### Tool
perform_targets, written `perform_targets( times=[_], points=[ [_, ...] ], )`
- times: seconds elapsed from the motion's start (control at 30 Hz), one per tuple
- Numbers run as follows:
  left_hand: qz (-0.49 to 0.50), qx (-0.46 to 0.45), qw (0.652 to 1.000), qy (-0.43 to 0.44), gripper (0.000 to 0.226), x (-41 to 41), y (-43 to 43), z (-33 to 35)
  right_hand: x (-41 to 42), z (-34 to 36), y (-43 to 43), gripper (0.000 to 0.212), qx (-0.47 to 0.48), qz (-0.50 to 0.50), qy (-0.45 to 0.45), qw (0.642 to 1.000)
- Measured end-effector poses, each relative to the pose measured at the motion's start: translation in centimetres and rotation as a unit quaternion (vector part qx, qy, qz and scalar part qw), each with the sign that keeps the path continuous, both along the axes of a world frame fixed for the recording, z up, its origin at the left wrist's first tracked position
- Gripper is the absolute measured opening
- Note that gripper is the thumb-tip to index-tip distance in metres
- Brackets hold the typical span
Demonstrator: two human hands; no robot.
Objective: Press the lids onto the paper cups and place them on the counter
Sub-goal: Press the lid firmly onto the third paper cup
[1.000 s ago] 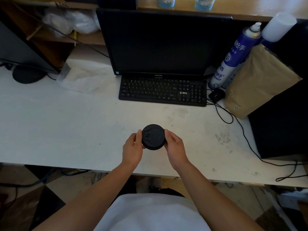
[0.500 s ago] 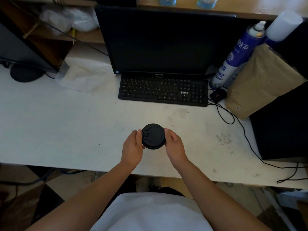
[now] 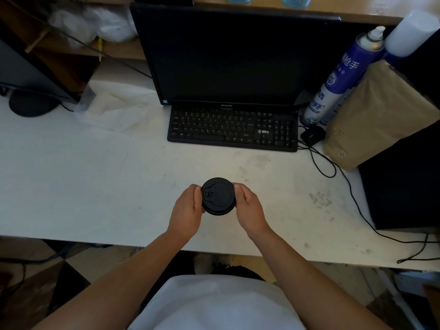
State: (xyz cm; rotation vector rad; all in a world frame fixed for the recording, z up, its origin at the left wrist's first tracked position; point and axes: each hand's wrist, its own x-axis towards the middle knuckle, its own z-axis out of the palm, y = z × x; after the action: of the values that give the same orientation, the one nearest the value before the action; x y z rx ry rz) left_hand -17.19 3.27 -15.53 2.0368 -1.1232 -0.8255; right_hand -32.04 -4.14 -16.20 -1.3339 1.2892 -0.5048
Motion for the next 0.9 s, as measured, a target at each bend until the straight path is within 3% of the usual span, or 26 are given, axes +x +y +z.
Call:
perform_targets(
  times=[0.3, 0.43, 0.63, 0.9],
  points=[
    [0.001, 0.004, 1.0, -0.016, 0.037, -0.2, -0.1, -0.2, 0.2, 0.0, 0.3, 0.038, -0.011, -0.007, 0.001, 1.0],
    [0.015, 0.003, 0.999, 0.042, 0.042, 0.3, 0.2, -0.2, 0.0, 0.0, 0.4, 0.037, 0.052, -0.014, -0.026, 0.998],
    [0.132, 0.021, 0.975, 0.178, 0.037, -0.2, 0.1, 0.3, -1.0, -0.1, 0.9, 0.034, 0.18, -0.05, -0.153, 0.971],
    [0.141, 0.036, 0.956, 0.257, 0.036, -0.4, -0.4, 0.1, -1.4, -0.2, 0.0, 0.077, 0.107, 0.103, -0.036, 0.988]
  ],
)
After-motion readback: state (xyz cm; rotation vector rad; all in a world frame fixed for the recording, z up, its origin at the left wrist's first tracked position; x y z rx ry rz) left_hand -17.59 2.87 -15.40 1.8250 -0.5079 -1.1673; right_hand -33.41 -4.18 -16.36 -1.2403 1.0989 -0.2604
